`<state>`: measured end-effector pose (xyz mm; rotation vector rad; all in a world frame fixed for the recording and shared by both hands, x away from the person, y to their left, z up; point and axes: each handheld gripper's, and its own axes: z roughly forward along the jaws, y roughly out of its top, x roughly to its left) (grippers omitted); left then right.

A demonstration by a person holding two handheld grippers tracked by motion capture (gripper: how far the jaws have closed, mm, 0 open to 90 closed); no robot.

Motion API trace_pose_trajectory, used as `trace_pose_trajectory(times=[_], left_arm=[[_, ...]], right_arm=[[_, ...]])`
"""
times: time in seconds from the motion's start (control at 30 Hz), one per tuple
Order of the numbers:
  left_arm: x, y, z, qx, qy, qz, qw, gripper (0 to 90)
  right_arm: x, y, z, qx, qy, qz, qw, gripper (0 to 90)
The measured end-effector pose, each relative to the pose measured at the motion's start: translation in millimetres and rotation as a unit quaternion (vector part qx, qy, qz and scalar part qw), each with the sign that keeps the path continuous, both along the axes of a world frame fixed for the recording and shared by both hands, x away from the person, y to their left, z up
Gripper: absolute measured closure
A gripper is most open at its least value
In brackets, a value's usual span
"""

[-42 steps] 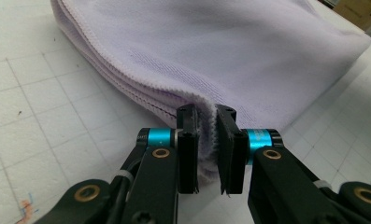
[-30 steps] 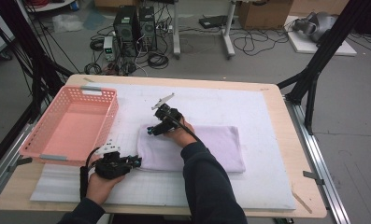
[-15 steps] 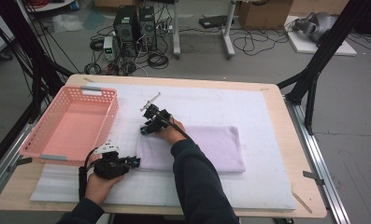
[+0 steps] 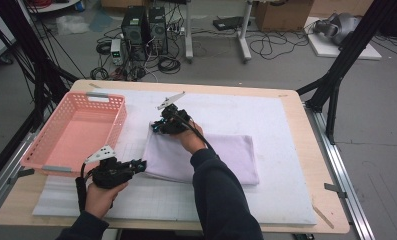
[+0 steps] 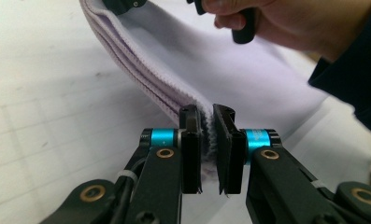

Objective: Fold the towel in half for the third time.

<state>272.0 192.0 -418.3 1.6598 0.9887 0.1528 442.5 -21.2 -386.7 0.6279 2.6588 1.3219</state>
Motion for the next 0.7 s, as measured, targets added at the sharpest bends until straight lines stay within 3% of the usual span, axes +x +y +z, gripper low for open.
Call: trace_pose_trajectory(times=[0.1,0.27,0.47,0.7], left_arm=[[1.3,-7.4,3.4,-0.015,0.001,-0.01,0.9998,81.5],[5.0,-27.0,11.2,-0.016,-0.007,-0.026,0.9995,81.5],[12.2,-63.9,18.2,-0.009,-0.01,-0.058,0.9983,81.5],[24.5,-108.1,23.2,0.004,-0.006,-0.096,0.9954,81.5]], right_arm=[[-3.2,-12.0,5.6,0.01,-0.007,-0.006,0.9999,81.9],[-6.8,-40.8,12.7,0.027,-0.01,-0.02,0.9994,81.8],[-13.5,-82.0,19.8,0.033,-0.017,-0.041,0.9985,81.9],[-20.0,-129.5,17.2,0.043,-0.023,-0.075,0.996,81.7]])
